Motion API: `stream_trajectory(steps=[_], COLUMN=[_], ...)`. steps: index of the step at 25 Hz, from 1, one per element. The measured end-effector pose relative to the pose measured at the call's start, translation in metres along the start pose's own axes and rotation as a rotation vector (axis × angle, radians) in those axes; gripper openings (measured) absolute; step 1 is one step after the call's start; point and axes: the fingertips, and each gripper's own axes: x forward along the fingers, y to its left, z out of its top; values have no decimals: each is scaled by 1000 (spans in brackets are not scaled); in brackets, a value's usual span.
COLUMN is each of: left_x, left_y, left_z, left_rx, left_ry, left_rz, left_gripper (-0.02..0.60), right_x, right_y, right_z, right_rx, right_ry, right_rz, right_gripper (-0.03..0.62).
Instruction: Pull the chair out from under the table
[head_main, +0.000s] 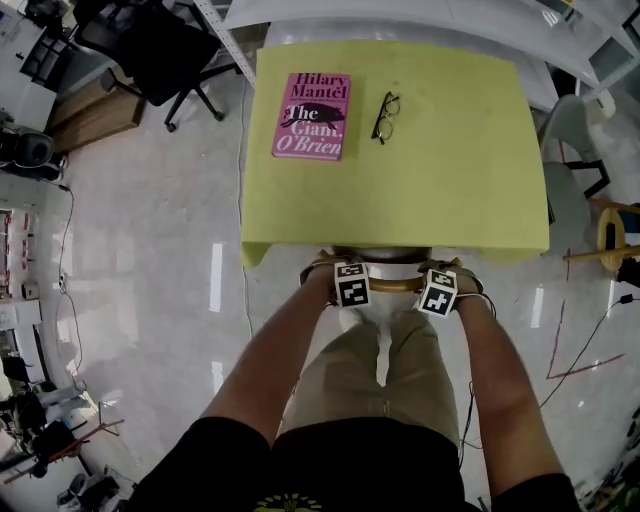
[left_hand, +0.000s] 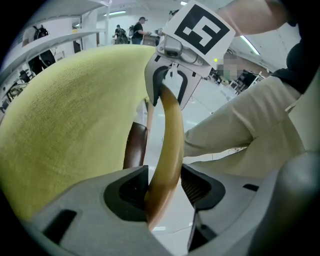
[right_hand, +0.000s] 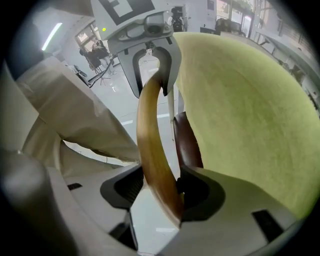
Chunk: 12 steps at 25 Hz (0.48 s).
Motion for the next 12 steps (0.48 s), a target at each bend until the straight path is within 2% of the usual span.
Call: stream_trajectory(steps=[8,12], left_x=[-3,-1], left_y=[-1,2], left_z=[-5,-6], left_rx=[6,-4], left_ry=[-5,27], left_rz=[28,41], left_gripper=[193,202], right_x=[2,0], right_y=[3,2], right_z=[3,4], right_rx=[-62,-82], right_ry=[-56,-61], right_rz=[-60,-58], right_gripper=[222,215])
